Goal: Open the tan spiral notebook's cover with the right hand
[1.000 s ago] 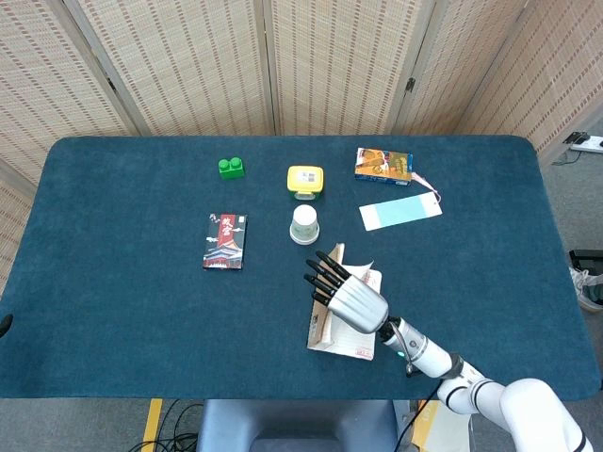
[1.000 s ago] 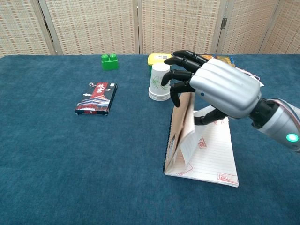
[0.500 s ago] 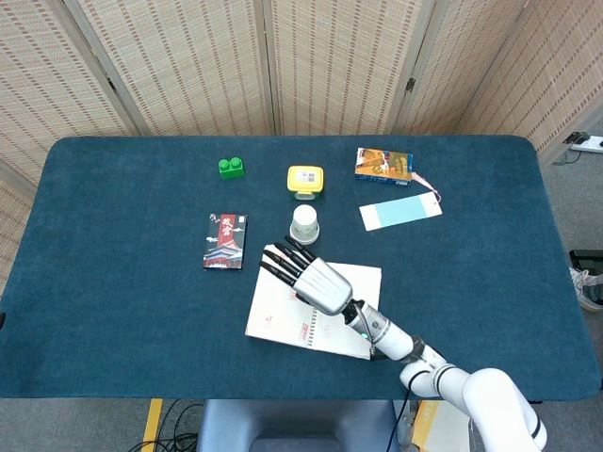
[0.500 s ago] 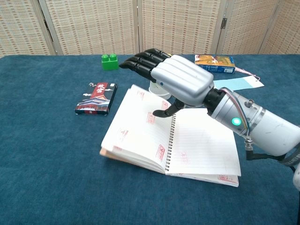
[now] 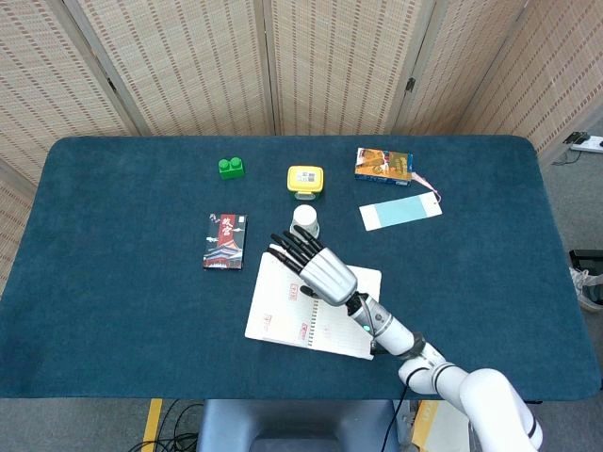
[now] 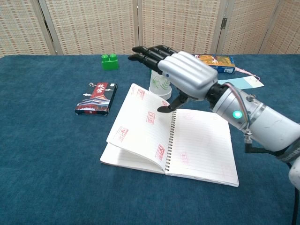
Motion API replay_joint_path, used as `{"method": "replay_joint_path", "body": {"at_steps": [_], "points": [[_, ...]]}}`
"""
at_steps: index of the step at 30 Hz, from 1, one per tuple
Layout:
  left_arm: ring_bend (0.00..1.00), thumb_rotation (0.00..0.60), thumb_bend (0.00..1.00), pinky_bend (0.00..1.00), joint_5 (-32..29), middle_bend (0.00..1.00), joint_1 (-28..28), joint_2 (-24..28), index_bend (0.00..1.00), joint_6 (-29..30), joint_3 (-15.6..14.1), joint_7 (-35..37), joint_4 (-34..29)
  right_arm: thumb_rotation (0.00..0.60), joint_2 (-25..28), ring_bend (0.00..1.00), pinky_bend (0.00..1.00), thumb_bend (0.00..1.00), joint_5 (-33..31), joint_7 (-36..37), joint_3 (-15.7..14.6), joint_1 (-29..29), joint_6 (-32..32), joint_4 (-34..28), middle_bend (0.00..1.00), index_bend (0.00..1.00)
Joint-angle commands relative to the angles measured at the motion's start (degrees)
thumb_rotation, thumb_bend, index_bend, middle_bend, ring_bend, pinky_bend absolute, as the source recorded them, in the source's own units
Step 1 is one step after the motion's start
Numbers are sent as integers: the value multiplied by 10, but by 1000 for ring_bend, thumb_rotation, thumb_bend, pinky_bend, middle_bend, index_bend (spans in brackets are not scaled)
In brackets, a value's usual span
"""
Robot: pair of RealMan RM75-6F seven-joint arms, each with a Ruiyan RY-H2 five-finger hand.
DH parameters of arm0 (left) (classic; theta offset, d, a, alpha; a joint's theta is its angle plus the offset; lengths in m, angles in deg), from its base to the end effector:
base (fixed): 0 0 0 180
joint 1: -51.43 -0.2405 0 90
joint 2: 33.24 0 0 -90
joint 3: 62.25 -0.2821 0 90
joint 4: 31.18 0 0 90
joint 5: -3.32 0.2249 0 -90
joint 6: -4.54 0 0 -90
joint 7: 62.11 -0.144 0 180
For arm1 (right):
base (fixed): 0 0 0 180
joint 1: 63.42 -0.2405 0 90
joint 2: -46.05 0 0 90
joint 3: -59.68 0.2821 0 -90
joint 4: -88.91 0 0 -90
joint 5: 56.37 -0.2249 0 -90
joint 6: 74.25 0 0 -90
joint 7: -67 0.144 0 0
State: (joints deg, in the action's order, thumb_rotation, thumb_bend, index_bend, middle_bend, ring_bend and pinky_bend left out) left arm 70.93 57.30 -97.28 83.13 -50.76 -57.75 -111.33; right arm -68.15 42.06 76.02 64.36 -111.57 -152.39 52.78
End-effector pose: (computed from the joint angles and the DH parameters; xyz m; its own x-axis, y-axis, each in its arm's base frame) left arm -0.4118 0.2191 0.2177 0.4515 -0.0931 0.8874 0.8585 0.3163 -0.4036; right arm -0.1334 -0.3776 -0.0956 0.3675 0.1581 0.9165 -0.5805 -0.7309 0.3589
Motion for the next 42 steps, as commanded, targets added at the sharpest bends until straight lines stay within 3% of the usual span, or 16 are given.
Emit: {"method": "replay_joint_path", "body": {"at_steps": [1,6,10,15,24,34,42], "points": [[78,600,275,170,10,85,-3,2,98,14,-4,-14,-13,600,144,0,0,148,-33,-116,-4,75,-30,-207,0,0],[78,600,274,170,29,85,-6,0,103,38,-11,-48,-36,600,313,0,0,147,-94,-230,-21,160,-35,-449,0,0],[78,600,275,170,43,84,-8,-3,106,51,-18,-70,-50,600,385,0,0,146,-116,-249,-49,214,-52,-525,0,0],[78,600,275,170,64,85,-12,-4,108,73,-26,-92,-65,600,425,0,0,146,-137,-227,-68,283,-98,-545,0,0],[78,600,275,170,103,84,-22,0,108,106,-39,-110,-92,600,447,0,0,162,-204,-242,-48,379,-175,-549,0,0],[78,600,274,170,131,84,-30,2,108,125,-51,-124,-109,600,482,0,0,178,-233,-180,-24,406,-146,-560,0,0],[78,600,274,170,132,85,-32,2,108,127,-50,-125,-110,600,486,0,0,177,-231,-185,-15,409,-122,-563,0,0]]}}
